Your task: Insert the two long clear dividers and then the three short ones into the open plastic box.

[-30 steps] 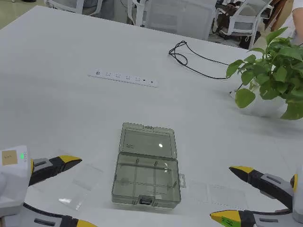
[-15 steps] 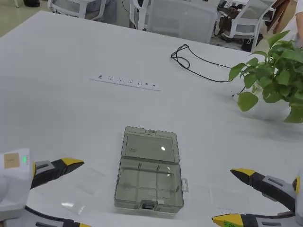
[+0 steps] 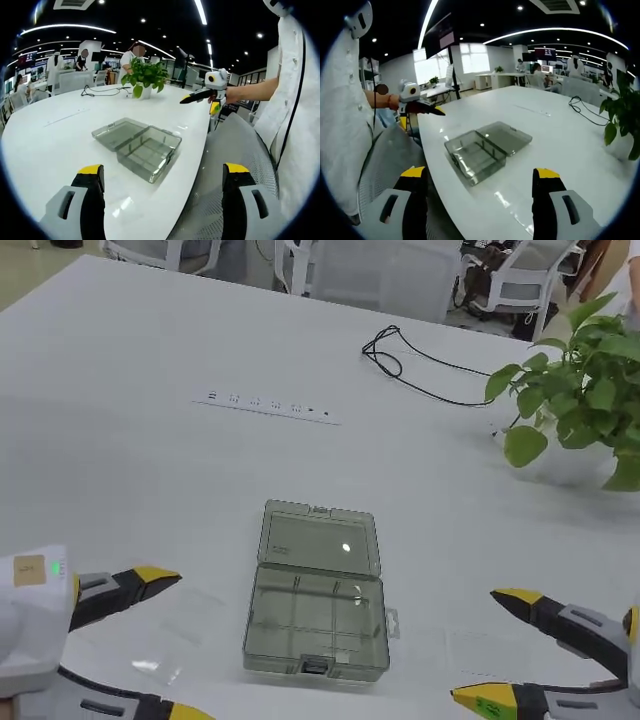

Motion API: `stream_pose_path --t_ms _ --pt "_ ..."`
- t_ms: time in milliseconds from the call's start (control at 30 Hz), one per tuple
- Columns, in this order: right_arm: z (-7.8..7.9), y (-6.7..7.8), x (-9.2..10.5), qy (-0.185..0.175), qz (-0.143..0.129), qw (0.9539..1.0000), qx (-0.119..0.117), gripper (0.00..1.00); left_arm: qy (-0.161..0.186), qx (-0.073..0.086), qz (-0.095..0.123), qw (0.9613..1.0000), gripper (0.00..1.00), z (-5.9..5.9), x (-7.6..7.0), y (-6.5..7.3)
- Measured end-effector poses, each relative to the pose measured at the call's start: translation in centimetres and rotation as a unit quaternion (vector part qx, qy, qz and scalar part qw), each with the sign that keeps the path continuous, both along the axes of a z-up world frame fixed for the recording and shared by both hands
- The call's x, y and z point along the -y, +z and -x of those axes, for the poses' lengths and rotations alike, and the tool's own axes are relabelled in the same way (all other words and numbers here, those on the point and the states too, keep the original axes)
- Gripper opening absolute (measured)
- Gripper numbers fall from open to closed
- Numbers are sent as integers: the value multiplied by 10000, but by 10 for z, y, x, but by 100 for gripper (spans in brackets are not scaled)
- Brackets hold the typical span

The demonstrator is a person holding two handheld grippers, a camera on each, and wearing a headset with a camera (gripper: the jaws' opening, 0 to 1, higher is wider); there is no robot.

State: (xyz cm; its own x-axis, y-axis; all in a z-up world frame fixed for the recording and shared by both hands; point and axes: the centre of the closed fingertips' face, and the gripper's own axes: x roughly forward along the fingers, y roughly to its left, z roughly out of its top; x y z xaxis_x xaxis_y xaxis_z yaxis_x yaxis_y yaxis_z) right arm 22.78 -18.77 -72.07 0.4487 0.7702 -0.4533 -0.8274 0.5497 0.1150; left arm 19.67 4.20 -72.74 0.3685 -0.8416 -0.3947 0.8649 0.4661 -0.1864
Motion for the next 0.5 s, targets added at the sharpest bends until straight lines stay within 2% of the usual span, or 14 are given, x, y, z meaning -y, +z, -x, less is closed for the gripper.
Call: stream_pose_path --t_ms 500 --pt "-1 -2 -3 23 -34 10000 -19 87 4 -44 -28 10000 100 -3 0 -3"
